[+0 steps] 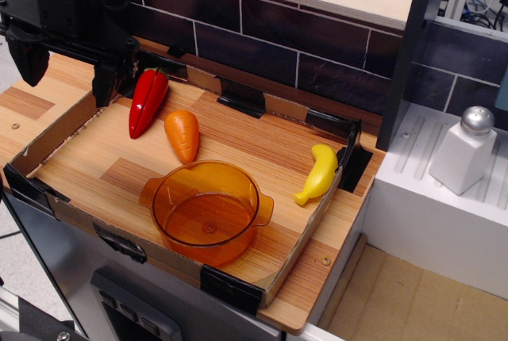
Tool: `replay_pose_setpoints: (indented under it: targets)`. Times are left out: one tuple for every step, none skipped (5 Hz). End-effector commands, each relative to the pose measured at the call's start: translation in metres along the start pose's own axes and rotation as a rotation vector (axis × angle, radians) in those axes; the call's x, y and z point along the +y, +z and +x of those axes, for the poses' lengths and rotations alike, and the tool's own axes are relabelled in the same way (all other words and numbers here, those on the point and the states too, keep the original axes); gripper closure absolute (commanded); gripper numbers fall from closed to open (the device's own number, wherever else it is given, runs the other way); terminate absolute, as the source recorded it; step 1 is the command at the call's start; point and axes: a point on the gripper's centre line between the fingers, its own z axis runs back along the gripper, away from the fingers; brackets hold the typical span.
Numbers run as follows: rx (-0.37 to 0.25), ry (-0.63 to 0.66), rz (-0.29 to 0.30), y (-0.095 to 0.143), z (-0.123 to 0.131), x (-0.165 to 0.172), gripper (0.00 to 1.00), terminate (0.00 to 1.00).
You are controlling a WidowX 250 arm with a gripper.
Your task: Put carrot in pot
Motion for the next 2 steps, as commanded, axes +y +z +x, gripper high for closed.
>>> replay_pose_setpoints:
  targets:
    - [0.000,0.000,0.000,0.000,0.000,0.000,0.00,0.00]
    - [-0.024,0.182,-0.033,0.006,0.011,-0.010,0.00,0.00]
